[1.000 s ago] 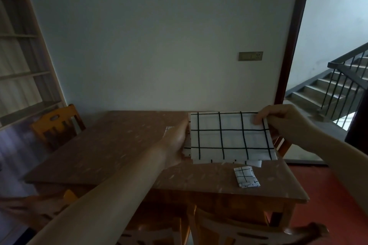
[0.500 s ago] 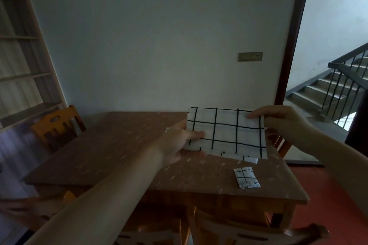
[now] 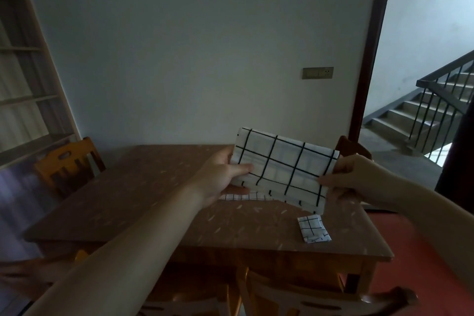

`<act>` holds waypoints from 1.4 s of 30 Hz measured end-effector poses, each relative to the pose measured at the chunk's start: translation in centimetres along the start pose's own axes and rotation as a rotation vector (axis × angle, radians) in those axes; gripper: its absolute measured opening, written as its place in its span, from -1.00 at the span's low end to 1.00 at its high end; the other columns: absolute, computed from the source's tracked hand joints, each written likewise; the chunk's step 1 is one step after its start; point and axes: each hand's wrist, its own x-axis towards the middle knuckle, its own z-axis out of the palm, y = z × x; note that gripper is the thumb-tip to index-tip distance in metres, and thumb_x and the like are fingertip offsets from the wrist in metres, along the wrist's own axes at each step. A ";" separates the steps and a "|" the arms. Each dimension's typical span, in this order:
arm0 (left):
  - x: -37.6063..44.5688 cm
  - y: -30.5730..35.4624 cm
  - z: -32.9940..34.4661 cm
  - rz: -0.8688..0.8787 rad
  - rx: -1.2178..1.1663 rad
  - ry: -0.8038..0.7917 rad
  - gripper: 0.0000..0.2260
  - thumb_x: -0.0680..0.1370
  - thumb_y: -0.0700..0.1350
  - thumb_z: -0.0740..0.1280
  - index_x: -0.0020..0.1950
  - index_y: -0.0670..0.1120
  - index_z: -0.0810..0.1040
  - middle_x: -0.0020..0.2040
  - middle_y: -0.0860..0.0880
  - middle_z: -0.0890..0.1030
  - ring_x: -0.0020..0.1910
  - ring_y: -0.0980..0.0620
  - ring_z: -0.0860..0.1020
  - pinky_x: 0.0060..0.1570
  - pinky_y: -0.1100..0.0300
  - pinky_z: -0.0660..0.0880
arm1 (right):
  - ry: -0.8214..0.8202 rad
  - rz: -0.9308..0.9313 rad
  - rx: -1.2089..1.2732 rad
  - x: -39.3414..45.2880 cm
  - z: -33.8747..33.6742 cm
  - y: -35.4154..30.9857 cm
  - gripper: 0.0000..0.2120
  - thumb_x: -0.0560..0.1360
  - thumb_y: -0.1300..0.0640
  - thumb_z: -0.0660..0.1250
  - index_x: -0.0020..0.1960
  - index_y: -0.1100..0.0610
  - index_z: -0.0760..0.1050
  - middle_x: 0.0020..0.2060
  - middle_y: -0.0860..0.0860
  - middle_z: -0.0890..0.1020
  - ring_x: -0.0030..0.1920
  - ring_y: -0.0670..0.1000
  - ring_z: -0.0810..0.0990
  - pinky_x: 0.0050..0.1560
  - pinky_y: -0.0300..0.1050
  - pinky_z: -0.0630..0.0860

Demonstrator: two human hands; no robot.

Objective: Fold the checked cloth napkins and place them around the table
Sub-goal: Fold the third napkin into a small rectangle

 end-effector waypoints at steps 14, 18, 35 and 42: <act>-0.5 -0.6 3.1 0.033 0.172 -0.025 -0.96 0.59 -0.12 0.35 0.01 -0.06 0.57 -0.04 -0.02 0.70 -0.05 0.04 0.68 -0.08 0.21 0.62 | 0.008 -0.053 0.166 -0.8 2.1 0.4 -0.50 0.38 -0.08 0.48 0.00 0.37 0.55 -0.28 0.25 0.63 -0.33 0.13 0.65 -0.32 -0.16 0.63; -0.7 -0.2 1.9 0.003 0.289 -0.273 -0.90 0.59 -0.15 0.33 0.06 -0.01 0.61 0.00 0.04 0.72 0.05 -0.01 0.67 0.09 0.03 0.60 | -0.067 -0.026 0.203 -1.3 0.9 -0.5 -0.62 0.45 -0.12 0.37 -0.24 0.22 0.57 -0.43 0.06 0.49 -0.44 -0.03 0.49 -0.43 -0.28 0.47; -0.5 -1.7 2.2 0.202 0.253 0.054 -0.79 0.68 -0.06 0.16 0.07 0.06 0.60 -0.06 0.21 0.70 -0.05 0.30 0.63 -0.13 0.38 0.54 | 0.215 -0.181 -0.109 -0.5 2.5 -1.2 -0.65 0.39 -0.03 0.42 -0.23 0.30 0.61 -0.45 0.08 0.66 -0.42 0.01 0.64 -0.34 -0.27 0.59; -0.3 -2.7 1.4 0.270 0.352 0.058 -0.81 0.67 -0.05 0.18 0.11 0.04 0.59 -0.06 0.08 0.69 -0.08 0.16 0.66 -0.14 0.24 0.60 | 0.314 -0.178 0.066 0.5 1.5 -1.6 -0.72 0.34 -0.11 0.42 -0.40 0.07 0.63 -0.40 0.14 0.63 -0.46 0.00 0.59 -0.45 -0.27 0.50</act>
